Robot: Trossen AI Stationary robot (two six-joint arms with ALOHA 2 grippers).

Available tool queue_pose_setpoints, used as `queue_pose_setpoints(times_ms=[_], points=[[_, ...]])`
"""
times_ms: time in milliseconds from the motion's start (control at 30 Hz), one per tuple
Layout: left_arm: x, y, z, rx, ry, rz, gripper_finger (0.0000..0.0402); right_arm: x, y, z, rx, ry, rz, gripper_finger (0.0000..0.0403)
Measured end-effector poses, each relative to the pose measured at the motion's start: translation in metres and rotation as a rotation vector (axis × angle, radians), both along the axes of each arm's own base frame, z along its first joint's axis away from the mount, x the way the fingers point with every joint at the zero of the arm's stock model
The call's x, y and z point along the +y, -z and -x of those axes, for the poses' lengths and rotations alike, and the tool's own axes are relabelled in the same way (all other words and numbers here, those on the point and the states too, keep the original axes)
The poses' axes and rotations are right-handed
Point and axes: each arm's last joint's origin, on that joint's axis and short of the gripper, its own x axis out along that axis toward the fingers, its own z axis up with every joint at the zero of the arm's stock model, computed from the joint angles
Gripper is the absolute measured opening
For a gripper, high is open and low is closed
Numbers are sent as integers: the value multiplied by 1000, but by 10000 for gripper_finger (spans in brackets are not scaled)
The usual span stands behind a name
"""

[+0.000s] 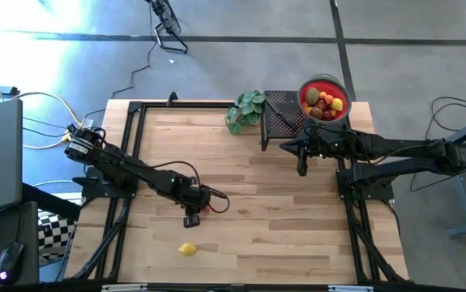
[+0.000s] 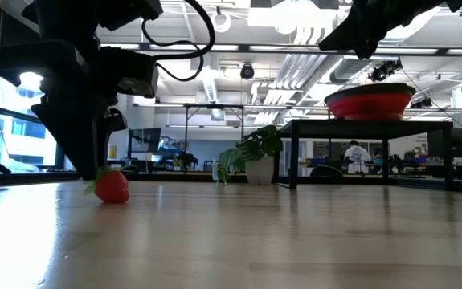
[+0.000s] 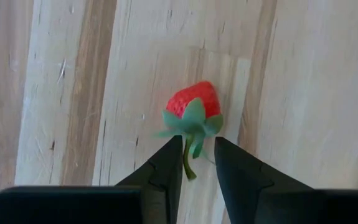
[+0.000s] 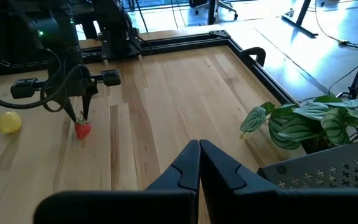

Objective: Pick & Place Fruit
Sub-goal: Put the red strawberry into the red strainer bowl

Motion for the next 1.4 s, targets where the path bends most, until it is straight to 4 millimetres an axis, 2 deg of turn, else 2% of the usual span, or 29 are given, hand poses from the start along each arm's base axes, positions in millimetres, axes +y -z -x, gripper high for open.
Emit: queue_pose_setpoints(times_ms=[867, 967, 1200, 1400], points=[[-1, 0, 0, 5, 11, 28, 86, 0, 0, 0, 3, 0, -1, 2], [-1, 0, 0, 5, 11, 28, 72, 0, 0, 0, 3, 0, -1, 2], [-1, 0, 0, 5, 11, 28, 8, 0, 0, 0, 3, 0, -1, 2], [-1, 0, 0, 5, 11, 27, 10, 0, 0, 0, 3, 0, -1, 2]])
